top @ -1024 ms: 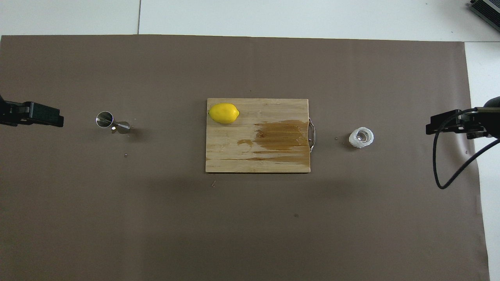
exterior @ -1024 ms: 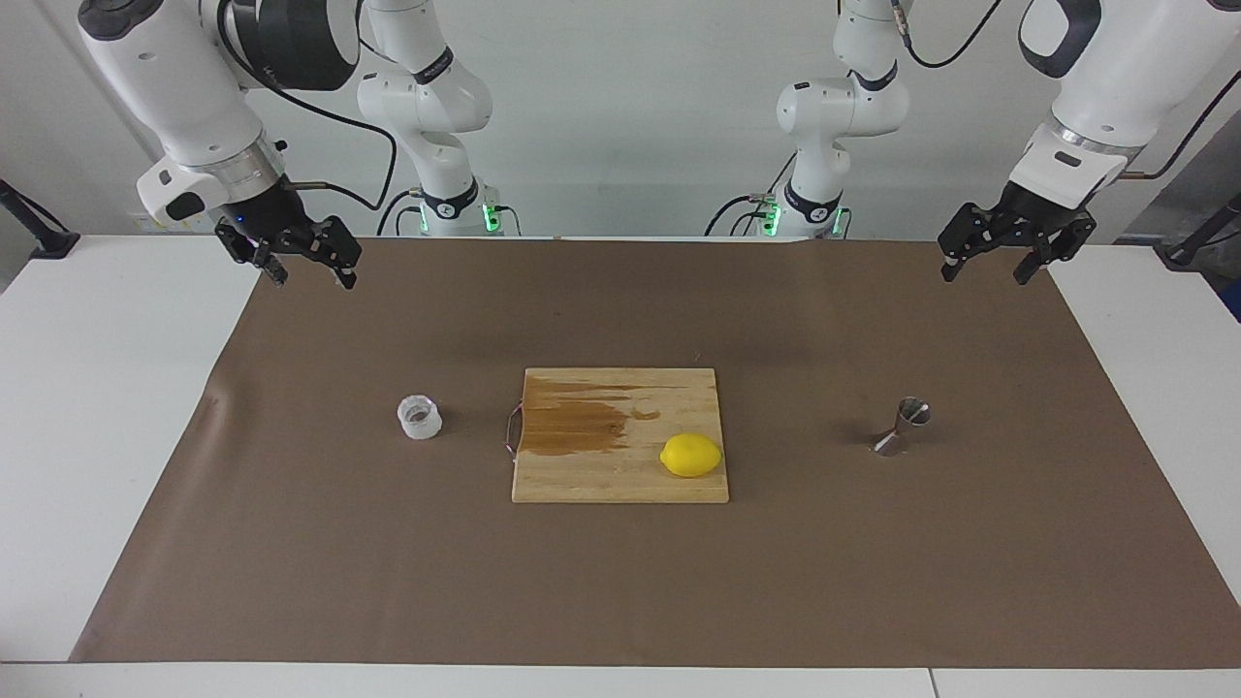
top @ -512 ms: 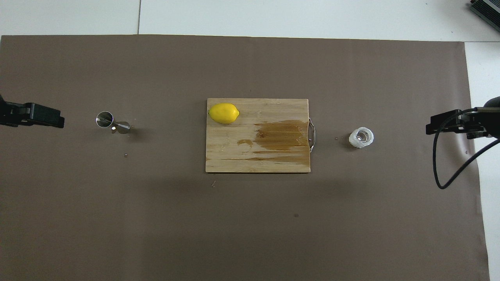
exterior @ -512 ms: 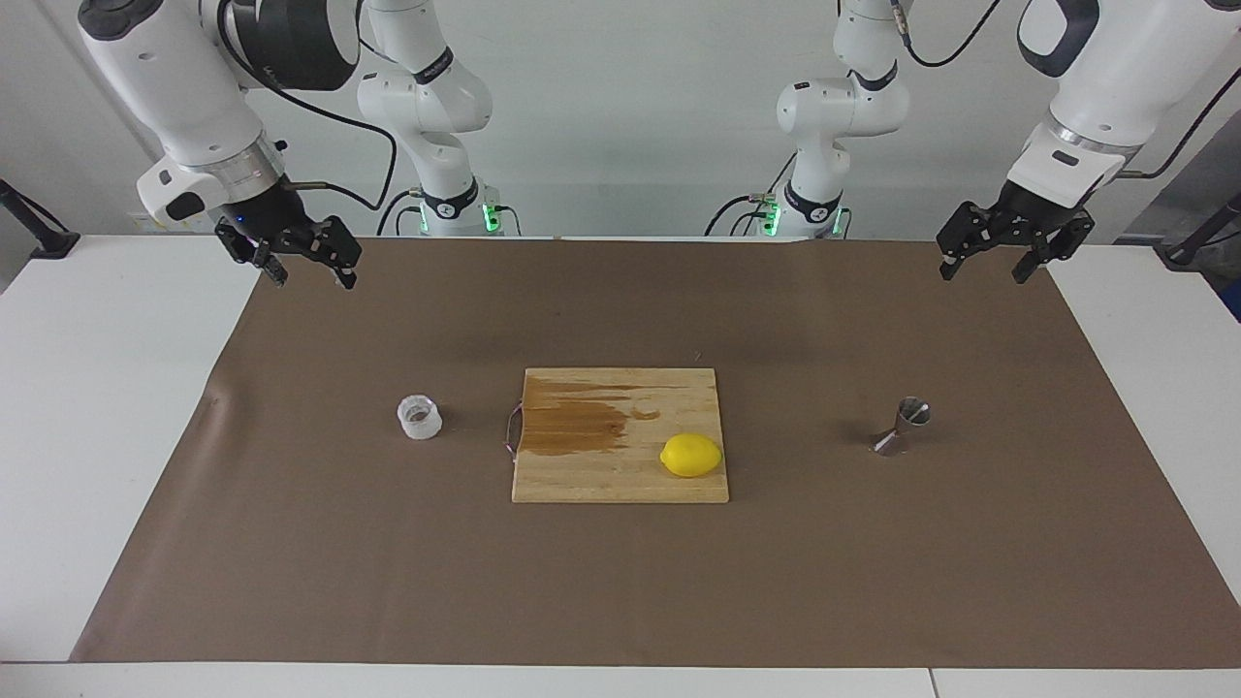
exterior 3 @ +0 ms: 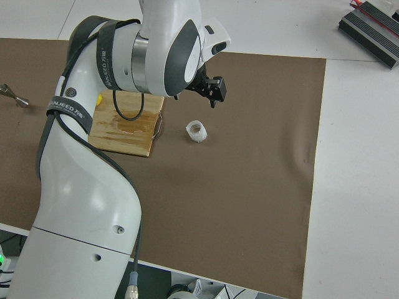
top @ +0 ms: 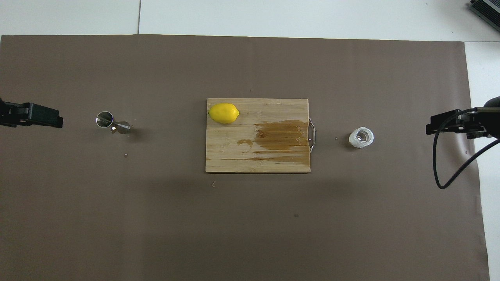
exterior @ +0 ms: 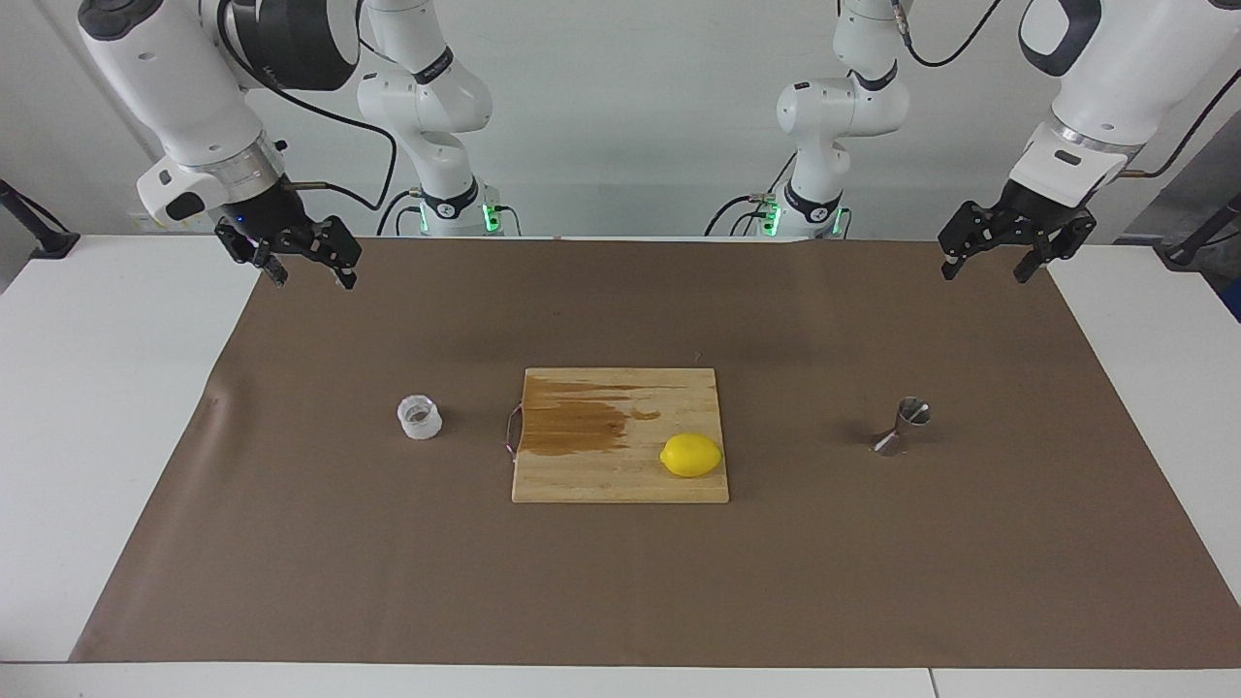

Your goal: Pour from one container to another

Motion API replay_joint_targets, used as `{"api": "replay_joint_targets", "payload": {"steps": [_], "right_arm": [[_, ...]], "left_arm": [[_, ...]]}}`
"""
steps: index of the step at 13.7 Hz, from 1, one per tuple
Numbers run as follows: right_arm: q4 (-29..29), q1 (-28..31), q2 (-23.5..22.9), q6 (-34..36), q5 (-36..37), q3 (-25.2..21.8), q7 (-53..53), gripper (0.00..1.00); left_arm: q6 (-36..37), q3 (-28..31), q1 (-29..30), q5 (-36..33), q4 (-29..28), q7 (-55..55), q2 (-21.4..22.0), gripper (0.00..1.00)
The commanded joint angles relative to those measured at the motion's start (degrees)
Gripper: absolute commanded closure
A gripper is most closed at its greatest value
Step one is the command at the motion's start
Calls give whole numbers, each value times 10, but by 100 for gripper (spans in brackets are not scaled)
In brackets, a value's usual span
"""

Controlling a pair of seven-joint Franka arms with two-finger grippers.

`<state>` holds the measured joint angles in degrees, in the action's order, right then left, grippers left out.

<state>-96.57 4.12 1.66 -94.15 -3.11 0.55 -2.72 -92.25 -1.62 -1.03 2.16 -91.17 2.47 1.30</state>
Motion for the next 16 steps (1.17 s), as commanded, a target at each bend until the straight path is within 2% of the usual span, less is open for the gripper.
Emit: {"api": "replay_joint_targets", "payload": {"steps": [1, 6, 8, 10, 12, 16], "right_arm": [[-12, 12, 12, 4, -3, 9, 3, 0], [-12, 12, 12, 4, -2, 9, 3, 0], [-12, 12, 12, 4, -2, 9, 3, 0], [-12, 12, 12, 4, -2, 9, 3, 0], [-12, 12, 12, 4, -3, 9, 3, 0], [-12, 12, 12, 4, -3, 9, 3, 0]], "left_arm": [[3, 0, 1, -8, -16, 5, 15, 0], [46, -5, -8, -18, -18, 4, 21, 0], [29, -6, -7, -28, -26, 3, 24, 0], [-5, -5, 1, -13, -58, 2, 35, 0], [-2, -3, 15, 24, -60, -12, 24, 0], [9, -2, 37, 131, -52, -134, -46, 0]]}}
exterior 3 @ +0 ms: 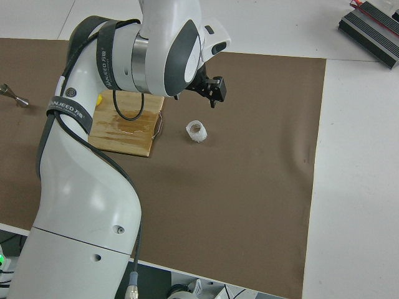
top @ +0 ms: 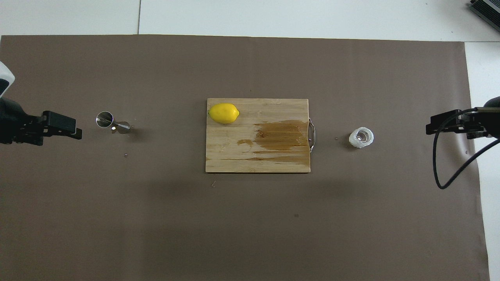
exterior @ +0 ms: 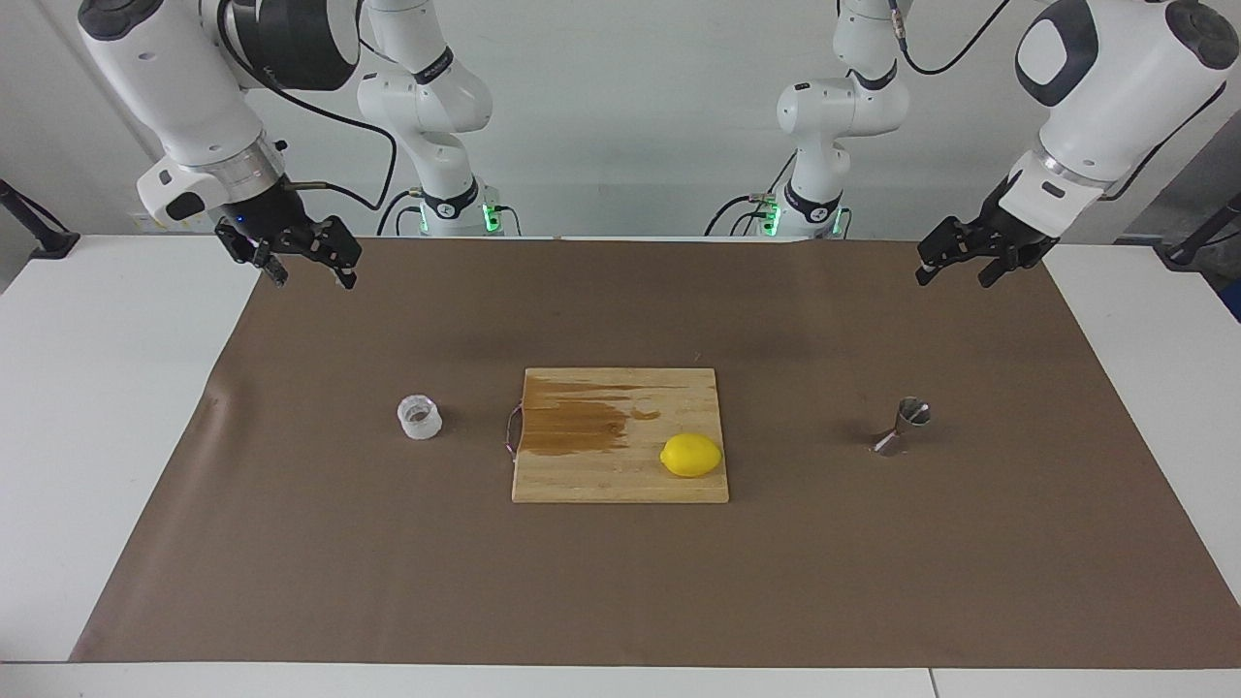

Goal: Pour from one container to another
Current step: 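Reach the open left gripper to the small metal cup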

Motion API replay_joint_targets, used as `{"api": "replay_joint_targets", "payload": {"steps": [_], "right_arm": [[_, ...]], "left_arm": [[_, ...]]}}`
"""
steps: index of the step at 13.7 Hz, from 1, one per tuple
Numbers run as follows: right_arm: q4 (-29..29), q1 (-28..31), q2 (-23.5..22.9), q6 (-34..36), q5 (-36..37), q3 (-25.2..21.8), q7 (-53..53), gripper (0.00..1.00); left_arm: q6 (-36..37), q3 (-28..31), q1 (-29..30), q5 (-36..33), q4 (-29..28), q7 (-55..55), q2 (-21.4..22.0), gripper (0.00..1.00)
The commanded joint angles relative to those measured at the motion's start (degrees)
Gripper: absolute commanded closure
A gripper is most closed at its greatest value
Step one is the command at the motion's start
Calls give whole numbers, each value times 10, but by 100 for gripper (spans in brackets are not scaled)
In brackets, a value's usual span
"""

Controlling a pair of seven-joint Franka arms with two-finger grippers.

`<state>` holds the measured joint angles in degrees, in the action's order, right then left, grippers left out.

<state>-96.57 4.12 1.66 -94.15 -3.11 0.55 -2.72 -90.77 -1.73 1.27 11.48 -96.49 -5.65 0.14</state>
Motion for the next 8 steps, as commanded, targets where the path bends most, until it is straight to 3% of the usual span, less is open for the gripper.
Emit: {"api": "replay_joint_targets", "payload": {"steps": [1, 8], "right_arm": [[-12, 12, 12, 4, -3, 9, 3, 0], [-12, 12, 12, 4, -3, 9, 3, 0]], "left_arm": [[1, -1, 18, 49, 6, -75, -52, 0], [47, -7, 86, 197, 10, -212, -142, 0]]}}
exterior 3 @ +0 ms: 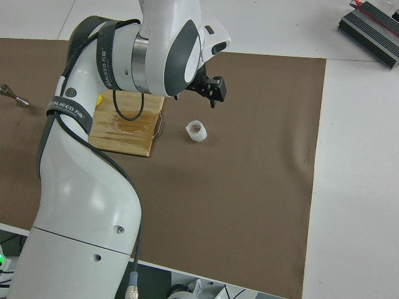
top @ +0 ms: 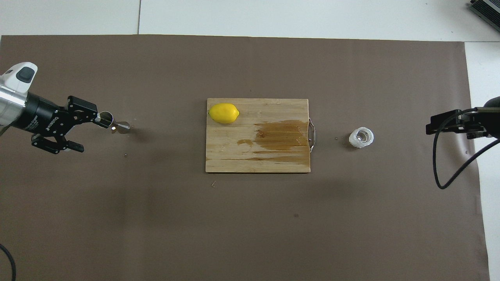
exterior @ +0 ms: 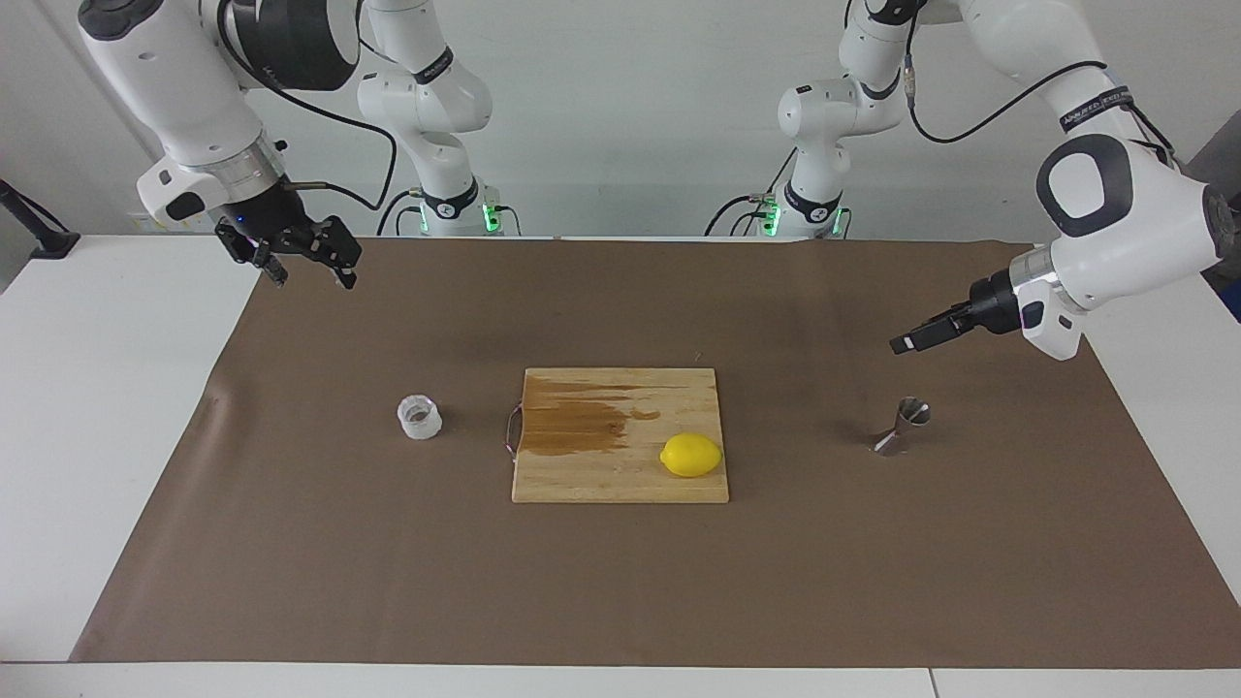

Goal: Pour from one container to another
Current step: 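Reach the open left gripper to the small metal cup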

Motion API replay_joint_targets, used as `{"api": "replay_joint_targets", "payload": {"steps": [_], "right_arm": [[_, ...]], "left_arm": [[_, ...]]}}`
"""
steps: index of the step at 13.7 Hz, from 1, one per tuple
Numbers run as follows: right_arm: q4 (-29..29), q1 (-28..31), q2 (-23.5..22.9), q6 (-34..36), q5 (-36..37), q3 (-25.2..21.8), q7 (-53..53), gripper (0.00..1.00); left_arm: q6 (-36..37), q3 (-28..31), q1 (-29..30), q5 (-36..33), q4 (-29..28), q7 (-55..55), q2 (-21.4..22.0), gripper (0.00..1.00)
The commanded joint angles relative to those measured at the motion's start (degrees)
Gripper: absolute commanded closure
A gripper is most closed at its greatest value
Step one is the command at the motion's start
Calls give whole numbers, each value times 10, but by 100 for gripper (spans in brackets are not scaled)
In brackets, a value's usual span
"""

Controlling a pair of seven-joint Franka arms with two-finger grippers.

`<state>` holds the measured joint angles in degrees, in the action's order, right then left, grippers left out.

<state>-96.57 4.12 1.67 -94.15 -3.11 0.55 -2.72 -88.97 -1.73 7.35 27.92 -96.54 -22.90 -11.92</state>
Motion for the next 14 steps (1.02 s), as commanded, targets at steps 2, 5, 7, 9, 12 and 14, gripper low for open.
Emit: {"api": "replay_joint_targets", "payload": {"steps": [2, 5, 7, 9, 12, 14], "right_arm": [[-12, 12, 12, 4, -3, 9, 3, 0], [-12, 12, 12, 4, -3, 9, 3, 0], [-12, 12, 12, 4, -3, 9, 3, 0], [-12, 12, 12, 4, -3, 9, 3, 0], [-12, 12, 12, 4, -3, 9, 3, 0], [-12, 12, 12, 4, -3, 9, 3, 0]], "left_arm": [[52, -9, 36, 67, 20, -92, -50, 0], [107, -21, 70, 104, 97, -169, -120, 0], [109, -91, 138, 115, 110, -207, -151, 0], [114, -178, 207, 122, 133, -250, -195, 0], [93, -283, 279, 122, 142, -320, -232, 0], [86, -289, 286, 121, 144, -318, -239, 0]]}}
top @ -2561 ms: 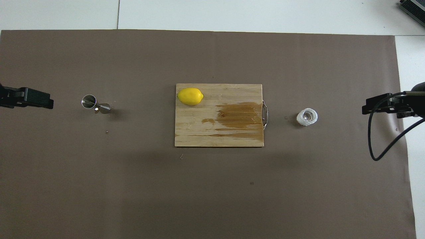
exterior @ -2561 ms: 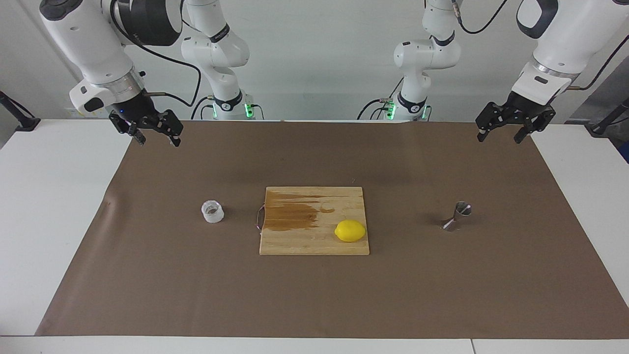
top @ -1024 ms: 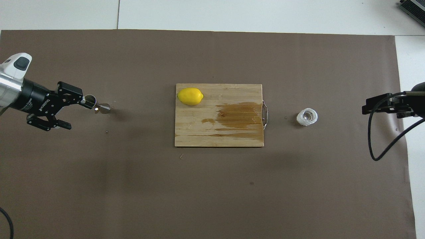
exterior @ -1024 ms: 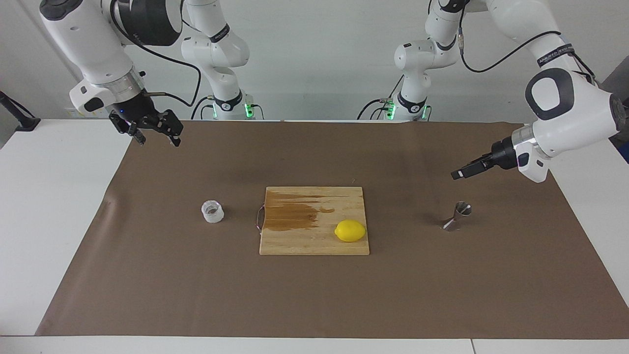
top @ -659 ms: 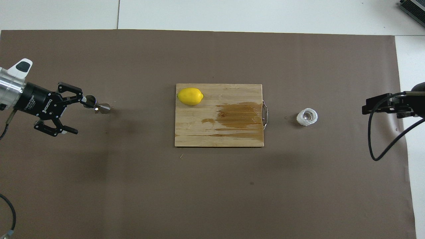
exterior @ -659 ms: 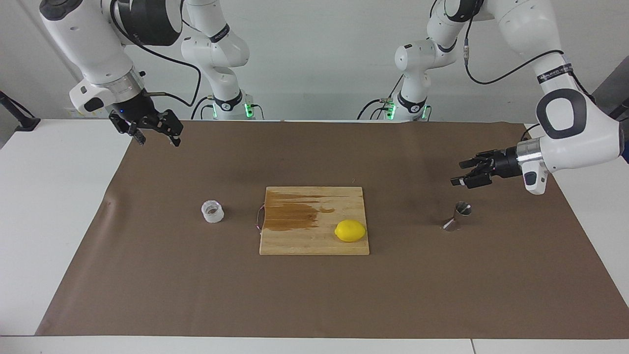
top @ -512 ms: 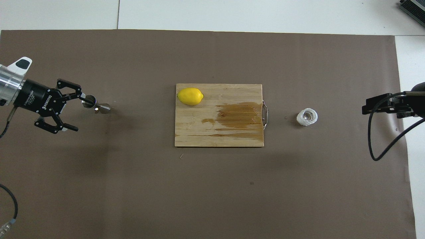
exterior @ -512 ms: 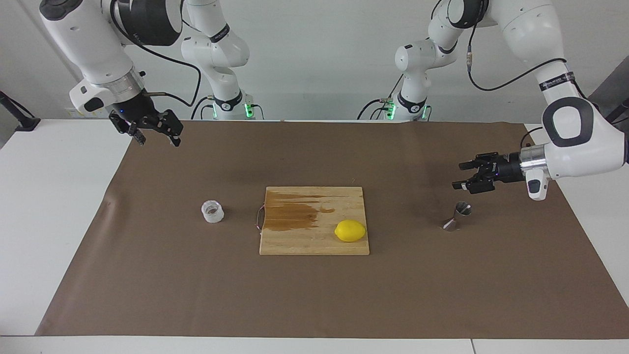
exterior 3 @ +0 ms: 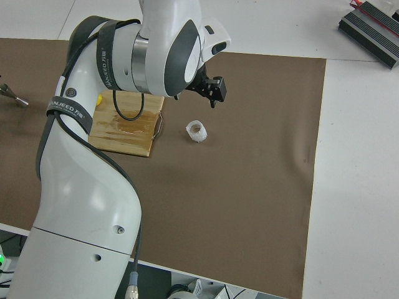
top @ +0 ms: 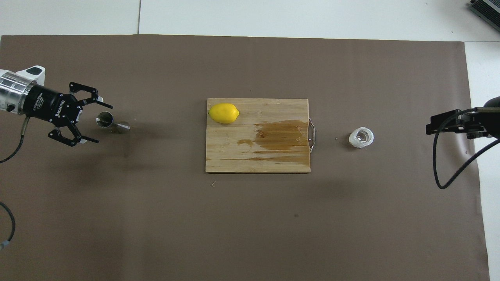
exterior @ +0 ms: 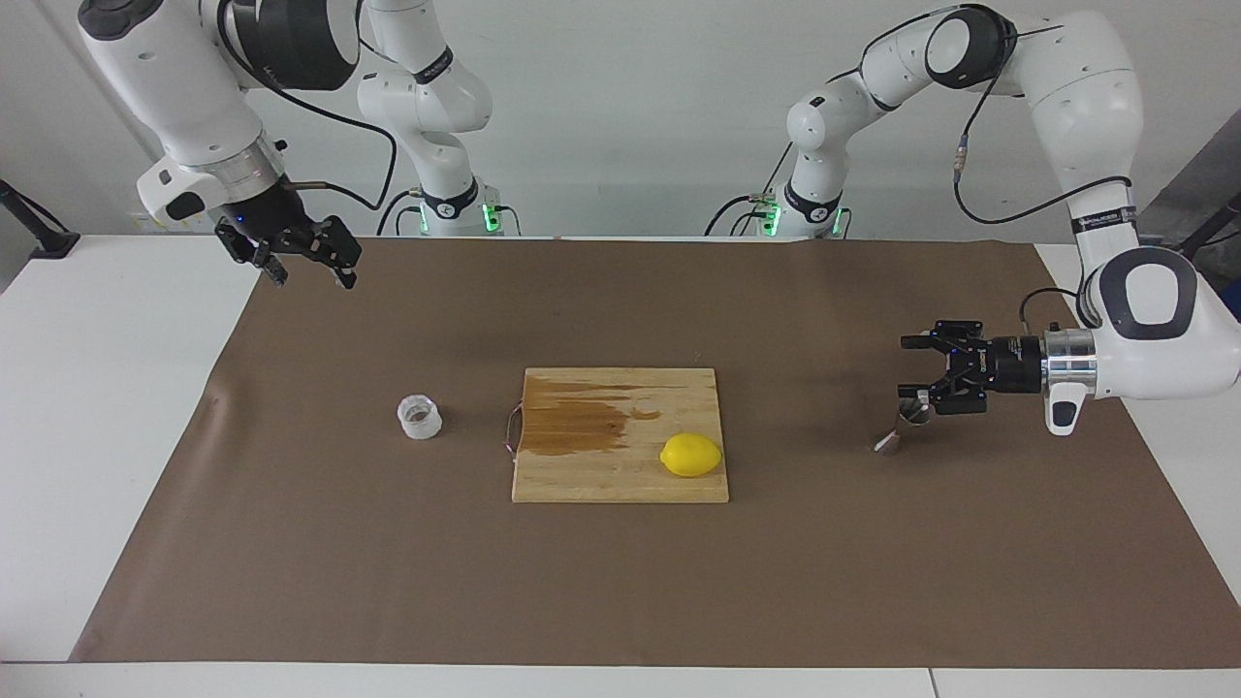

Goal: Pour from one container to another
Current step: 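Reach the open left gripper to the small metal cup, then close the left gripper around the small metal cup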

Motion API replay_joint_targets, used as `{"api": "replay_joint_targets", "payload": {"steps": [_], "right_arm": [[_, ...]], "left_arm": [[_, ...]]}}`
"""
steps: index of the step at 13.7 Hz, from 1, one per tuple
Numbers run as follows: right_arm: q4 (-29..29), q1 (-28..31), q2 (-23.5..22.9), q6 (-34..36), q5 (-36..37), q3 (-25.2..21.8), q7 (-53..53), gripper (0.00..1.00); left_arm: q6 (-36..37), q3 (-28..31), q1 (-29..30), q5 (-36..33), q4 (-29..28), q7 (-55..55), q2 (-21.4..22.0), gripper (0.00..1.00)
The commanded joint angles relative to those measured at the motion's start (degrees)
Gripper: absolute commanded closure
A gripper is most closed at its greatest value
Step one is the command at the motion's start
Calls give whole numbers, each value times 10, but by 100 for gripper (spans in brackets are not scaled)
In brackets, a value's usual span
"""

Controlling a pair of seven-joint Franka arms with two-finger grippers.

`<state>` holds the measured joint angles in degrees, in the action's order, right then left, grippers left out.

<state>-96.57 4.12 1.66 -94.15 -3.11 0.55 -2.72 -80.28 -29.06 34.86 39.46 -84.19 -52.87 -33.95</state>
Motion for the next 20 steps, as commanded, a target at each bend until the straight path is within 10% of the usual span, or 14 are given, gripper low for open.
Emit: {"api": "replay_joint_targets", "payload": {"steps": [1, 11, 20], "right_arm": [[-12, 12, 12, 4, -3, 9, 3, 0], [-12, 12, 12, 4, -3, 9, 3, 0], [-12, 12, 12, 4, -3, 9, 3, 0]], "left_arm": [[1, -15, 15, 4, 31, -18, -33, 0], [7, -43, 59, -34, 93, -21, -148, 0], [-27, -48, 70, 0, 57, -58, -162, 0]]}}
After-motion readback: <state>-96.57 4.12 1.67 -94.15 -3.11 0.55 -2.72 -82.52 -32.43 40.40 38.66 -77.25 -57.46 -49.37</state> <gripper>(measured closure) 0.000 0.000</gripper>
